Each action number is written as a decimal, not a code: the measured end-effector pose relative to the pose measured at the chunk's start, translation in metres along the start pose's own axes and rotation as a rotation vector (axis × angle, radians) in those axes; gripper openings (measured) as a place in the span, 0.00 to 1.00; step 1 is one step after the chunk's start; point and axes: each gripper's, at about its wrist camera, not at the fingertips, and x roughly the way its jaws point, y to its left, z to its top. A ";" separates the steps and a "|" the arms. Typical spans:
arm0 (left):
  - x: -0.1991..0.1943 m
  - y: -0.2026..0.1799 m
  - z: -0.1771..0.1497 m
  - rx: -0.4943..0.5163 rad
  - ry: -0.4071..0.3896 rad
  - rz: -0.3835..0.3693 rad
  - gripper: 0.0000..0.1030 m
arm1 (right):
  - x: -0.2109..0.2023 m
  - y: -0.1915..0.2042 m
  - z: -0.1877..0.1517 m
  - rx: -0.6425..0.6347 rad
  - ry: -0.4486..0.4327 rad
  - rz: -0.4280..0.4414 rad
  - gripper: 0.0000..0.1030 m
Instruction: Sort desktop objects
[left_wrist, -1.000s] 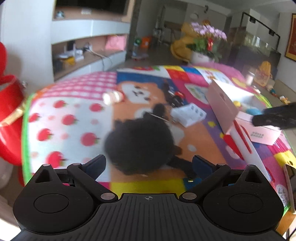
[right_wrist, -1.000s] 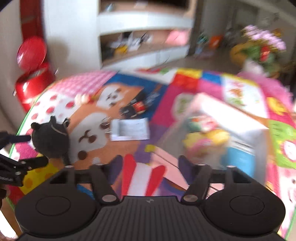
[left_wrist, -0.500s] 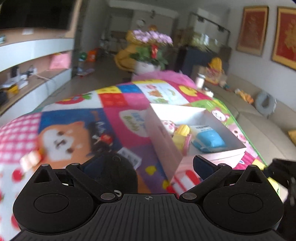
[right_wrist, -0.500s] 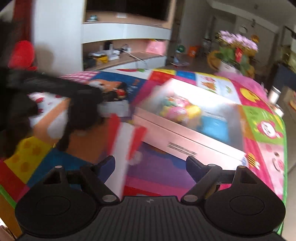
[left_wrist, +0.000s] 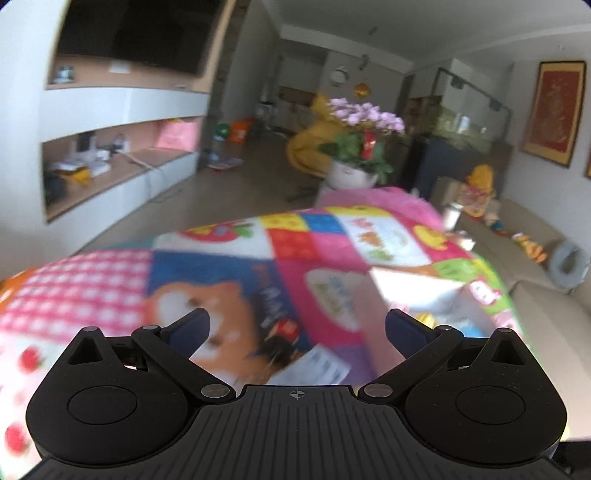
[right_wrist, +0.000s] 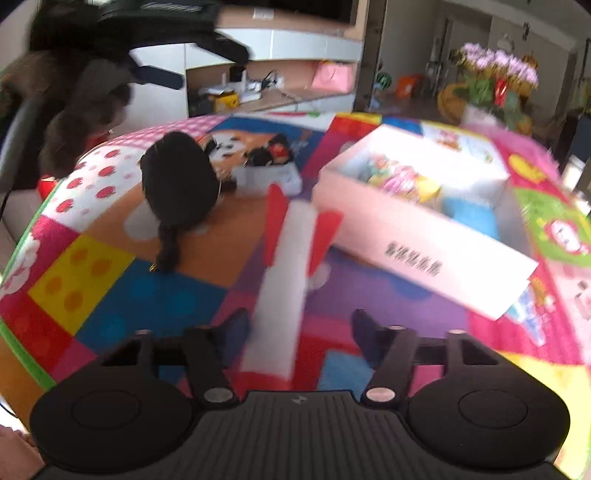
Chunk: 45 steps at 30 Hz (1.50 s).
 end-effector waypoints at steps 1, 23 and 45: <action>-0.008 0.001 -0.008 0.007 0.002 0.004 1.00 | 0.003 0.001 -0.001 0.004 0.011 0.007 0.40; -0.090 0.089 -0.065 -0.228 -0.012 0.317 1.00 | -0.007 0.102 0.054 -0.389 -0.259 -0.002 0.67; -0.103 0.062 -0.072 -0.123 -0.065 0.042 1.00 | 0.043 -0.020 0.081 0.554 0.159 0.653 0.56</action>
